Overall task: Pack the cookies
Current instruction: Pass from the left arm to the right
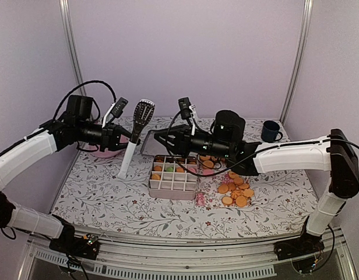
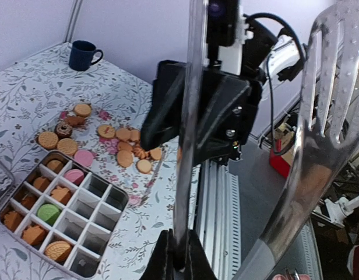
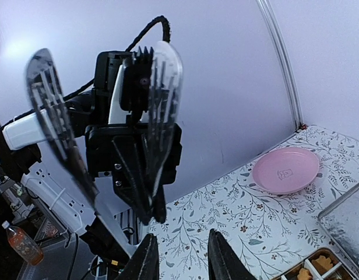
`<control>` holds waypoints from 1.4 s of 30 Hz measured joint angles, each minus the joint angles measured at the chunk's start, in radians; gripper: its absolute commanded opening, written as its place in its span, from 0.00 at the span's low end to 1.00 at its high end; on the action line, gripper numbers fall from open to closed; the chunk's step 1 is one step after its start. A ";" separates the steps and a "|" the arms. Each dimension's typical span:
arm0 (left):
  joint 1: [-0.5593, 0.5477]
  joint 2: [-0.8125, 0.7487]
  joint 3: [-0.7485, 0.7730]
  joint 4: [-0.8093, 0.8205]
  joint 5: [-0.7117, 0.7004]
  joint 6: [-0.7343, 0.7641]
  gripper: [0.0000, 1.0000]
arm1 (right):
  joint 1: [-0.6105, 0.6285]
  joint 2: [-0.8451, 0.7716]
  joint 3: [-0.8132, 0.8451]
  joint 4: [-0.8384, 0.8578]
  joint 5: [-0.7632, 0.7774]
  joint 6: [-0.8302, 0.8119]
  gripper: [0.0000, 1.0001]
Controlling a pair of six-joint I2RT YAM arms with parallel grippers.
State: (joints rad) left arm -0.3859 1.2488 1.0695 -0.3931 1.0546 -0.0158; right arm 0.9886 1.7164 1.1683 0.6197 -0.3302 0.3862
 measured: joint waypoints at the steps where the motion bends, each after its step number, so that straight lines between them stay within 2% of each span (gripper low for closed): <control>1: -0.013 -0.017 -0.024 0.032 0.021 -0.036 0.00 | 0.001 0.011 0.009 0.007 -0.006 0.009 0.30; 6: -0.039 -0.047 -0.111 0.167 0.111 -0.183 0.00 | 0.019 0.073 0.081 0.040 -0.038 0.044 0.30; 12: -0.040 -0.046 -0.138 0.240 0.161 -0.263 0.00 | 0.047 0.092 0.122 0.076 -0.068 0.059 0.26; 14: -0.040 -0.046 -0.138 0.255 0.172 -0.275 0.00 | 0.053 0.098 0.137 0.083 -0.073 0.064 0.21; 16: -0.040 -0.046 -0.138 0.266 0.181 -0.284 0.00 | 0.056 0.112 0.153 0.086 -0.073 0.070 0.11; 19: -0.040 -0.046 -0.138 0.275 0.189 -0.288 0.06 | 0.058 0.134 0.172 0.090 -0.076 0.082 0.00; 22: -0.037 -0.046 -0.146 0.299 0.186 -0.267 0.17 | 0.057 0.138 0.183 0.088 -0.077 0.128 0.00; 23: -0.037 -0.047 -0.148 0.300 0.184 -0.267 0.27 | 0.057 0.138 0.183 0.087 -0.080 0.127 0.00; 25: -0.038 -0.047 -0.151 0.294 0.187 -0.263 0.38 | 0.059 0.138 0.183 0.082 -0.080 0.118 0.00; 27: -0.040 -0.048 -0.154 0.267 0.187 -0.248 0.58 | 0.059 0.138 0.183 0.067 -0.079 0.106 0.00; 28: -0.040 -0.048 -0.153 0.253 0.186 -0.228 0.68 | 0.059 0.138 0.183 0.056 -0.076 0.098 0.00; 31: -0.025 -0.053 -0.138 0.146 0.147 -0.124 0.79 | 0.059 0.132 0.183 -0.012 -0.074 0.063 0.00; 34: 0.018 -0.060 -0.088 -0.019 0.086 0.056 0.88 | 0.061 0.101 0.183 -0.164 -0.053 -0.002 0.00; 37: 0.053 -0.086 -0.017 -0.185 -0.027 0.286 0.94 | 0.051 0.047 0.181 -0.333 -0.008 -0.082 0.00; 42: 0.056 -0.142 0.036 -0.389 -0.161 0.582 0.93 | 0.043 -0.006 0.196 -0.584 0.079 -0.217 0.00</control>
State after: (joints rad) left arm -0.3294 1.1069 1.1057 -0.7822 0.8940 0.5659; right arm 1.0321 1.7103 1.3643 0.0360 -0.2516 0.1696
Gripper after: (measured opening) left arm 0.945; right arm 0.029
